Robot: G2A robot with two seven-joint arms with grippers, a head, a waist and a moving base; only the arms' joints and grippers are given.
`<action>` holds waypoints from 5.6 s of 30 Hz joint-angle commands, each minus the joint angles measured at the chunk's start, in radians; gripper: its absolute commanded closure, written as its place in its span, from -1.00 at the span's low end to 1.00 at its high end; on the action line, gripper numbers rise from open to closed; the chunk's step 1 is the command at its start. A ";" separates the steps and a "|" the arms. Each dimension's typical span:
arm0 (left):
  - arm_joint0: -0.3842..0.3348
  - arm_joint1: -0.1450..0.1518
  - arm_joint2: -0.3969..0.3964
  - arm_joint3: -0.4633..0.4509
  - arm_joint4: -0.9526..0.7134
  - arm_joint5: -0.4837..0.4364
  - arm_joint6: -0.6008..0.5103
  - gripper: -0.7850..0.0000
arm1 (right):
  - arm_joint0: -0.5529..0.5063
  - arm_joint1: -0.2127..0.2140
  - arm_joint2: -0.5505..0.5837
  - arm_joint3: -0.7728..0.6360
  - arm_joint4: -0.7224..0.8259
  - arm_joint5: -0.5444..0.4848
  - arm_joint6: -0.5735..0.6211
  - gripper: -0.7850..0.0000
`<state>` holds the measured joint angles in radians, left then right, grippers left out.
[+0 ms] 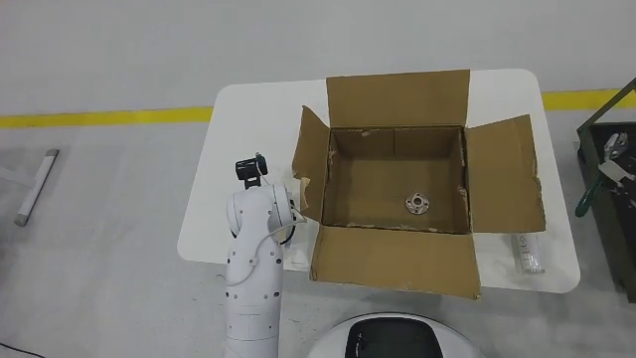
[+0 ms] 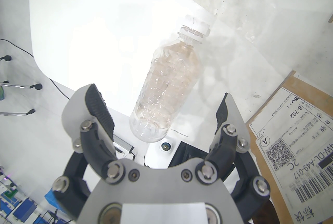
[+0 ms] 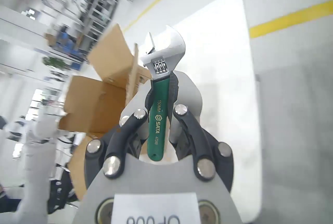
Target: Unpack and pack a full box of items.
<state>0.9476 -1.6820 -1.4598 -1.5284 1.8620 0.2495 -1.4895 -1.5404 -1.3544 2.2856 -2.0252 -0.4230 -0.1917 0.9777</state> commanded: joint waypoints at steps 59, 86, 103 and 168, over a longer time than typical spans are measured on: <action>0.000 0.000 0.000 0.000 0.000 0.000 0.000 -1.00 | -0.030 0.080 -0.335 0.028 -0.703 0.181 0.071 0.30; 0.000 0.000 0.000 0.000 0.000 0.000 0.000 -1.00 | 0.385 0.103 -0.834 -0.089 -0.644 0.116 0.140 1.00; 0.000 0.000 0.000 0.000 0.000 0.000 0.000 -1.00 | 0.470 0.085 -1.037 0.117 -0.769 0.259 0.228 1.00; 0.000 0.000 0.000 0.000 0.000 0.000 0.000 -1.00 | 0.652 -0.007 -1.284 0.516 -0.995 0.210 0.330 -0.04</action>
<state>0.9476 -1.6820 -1.4598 -1.5284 1.8620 0.2495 -1.4895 -0.8877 -1.3603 1.0018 -1.5110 -1.4175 0.0202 1.3095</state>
